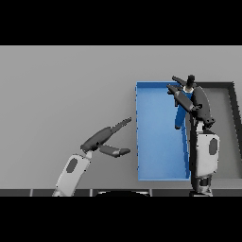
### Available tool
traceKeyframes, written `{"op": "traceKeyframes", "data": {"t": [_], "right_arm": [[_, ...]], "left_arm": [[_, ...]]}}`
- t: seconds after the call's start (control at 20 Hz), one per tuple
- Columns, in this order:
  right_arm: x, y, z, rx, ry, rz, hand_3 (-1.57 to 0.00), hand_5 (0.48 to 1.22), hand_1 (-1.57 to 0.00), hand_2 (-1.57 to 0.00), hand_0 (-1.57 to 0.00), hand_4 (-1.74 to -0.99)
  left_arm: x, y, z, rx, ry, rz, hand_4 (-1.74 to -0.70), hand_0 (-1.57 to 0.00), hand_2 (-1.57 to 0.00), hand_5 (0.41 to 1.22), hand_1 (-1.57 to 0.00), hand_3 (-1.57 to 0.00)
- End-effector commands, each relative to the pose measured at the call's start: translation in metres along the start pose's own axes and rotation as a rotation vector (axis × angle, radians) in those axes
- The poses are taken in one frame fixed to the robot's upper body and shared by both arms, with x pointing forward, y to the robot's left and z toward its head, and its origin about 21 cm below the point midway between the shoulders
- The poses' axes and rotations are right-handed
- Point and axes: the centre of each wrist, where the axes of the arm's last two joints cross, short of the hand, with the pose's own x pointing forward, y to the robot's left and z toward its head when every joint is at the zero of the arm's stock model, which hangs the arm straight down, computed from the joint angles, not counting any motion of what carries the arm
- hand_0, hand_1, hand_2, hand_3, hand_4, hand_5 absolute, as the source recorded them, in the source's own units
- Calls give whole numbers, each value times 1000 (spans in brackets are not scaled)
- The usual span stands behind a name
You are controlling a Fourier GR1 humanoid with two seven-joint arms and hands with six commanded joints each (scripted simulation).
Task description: Pick up the blue pipe and place it into the blue bin.
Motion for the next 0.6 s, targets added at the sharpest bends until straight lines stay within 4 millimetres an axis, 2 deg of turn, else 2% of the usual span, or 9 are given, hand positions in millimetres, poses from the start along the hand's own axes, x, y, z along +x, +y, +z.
{"op": "traceKeyframes", "data": {"t": [0.0, 0.3, 0.35, 0.4, 0.45, 0.55], "right_arm": [[-12, 0, 1, -28, 44, -8, -1571, 1221, -1571, -1571, -1571, -1500], [-64, -2, 9, -89, 270, -62, -1571, 1221, -1571, -1571, -1571, -1497], [-68, 1, 11, -82, 303, -56, -1257, 1221, -1571, -1571, -1571, -1546], [-72, 6, 15, -82, 318, -76, -1005, 1221, -1571, -1571, -1571, -1585], [-72, 7, 15, -87, 337, -83, -804, 1221, -1571, -1571, -1571, -1616], [-71, 10, 15, -101, 354, -86, -514, 1221, -1571, -1571, -1571, -1661]], "left_arm": [[-2, 1, 2, 5, 1, 0, -927, 1, 1, 464, 1, 1], [-3, 2, 1, 10, 2, -18, -923, 1, 1, 476, 1, 1], [-2, 2, -1, 14, 0, -16, -923, 1, 1, 478, 1, 1], [-3, 3, 2, 10, -7, -18, -922, 1, 1, 480, 1, 1], [-2, -1, 0, 11, 1, -16, -922, 1, 1, 481, 1, 1], [1, 3, 0, 16, -10, -25, -919, 1, 1, 486, 1, 1]]}}
